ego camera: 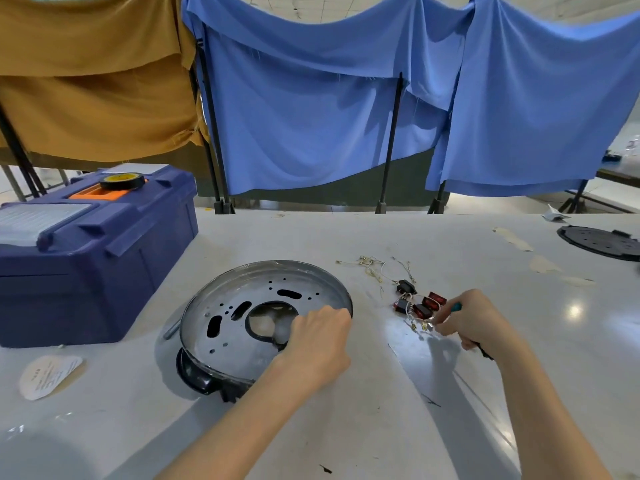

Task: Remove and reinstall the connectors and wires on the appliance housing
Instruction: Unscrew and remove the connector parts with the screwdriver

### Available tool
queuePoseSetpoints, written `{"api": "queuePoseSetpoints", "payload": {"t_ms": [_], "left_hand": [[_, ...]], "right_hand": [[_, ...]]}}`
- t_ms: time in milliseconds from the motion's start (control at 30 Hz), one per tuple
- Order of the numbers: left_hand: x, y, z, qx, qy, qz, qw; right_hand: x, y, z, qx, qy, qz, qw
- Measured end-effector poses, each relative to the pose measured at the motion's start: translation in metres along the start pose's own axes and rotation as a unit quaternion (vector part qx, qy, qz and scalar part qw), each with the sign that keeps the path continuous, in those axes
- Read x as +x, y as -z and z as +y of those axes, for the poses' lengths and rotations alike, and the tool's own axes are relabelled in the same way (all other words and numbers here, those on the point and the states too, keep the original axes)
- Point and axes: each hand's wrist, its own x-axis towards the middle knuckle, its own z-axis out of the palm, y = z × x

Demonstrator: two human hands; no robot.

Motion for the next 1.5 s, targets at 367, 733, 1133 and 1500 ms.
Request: {"api": "queuePoseSetpoints", "payload": {"t_ms": [367, 733, 1133, 1500], "left_hand": [[0.004, -0.005, -0.004, -0.017, -0.003, 0.009, 1.000], [0.007, -0.006, -0.008, -0.014, -0.010, 0.002, 1.000], [0.022, 0.015, -0.025, -0.094, -0.018, 0.001, 0.995], [0.046, 0.073, -0.037, -0.292, 0.010, 0.003, 0.956]], "right_hand": [[0.008, -0.016, -0.002, 0.026, 0.039, 0.085, 0.995], [0.015, -0.036, -0.005, -0.096, 0.035, 0.067, 0.992], [-0.010, -0.036, -0.031, 0.017, 0.093, -0.075, 0.993], [-0.040, -0.072, -0.071, 0.270, 0.127, -0.195, 0.934]]}}
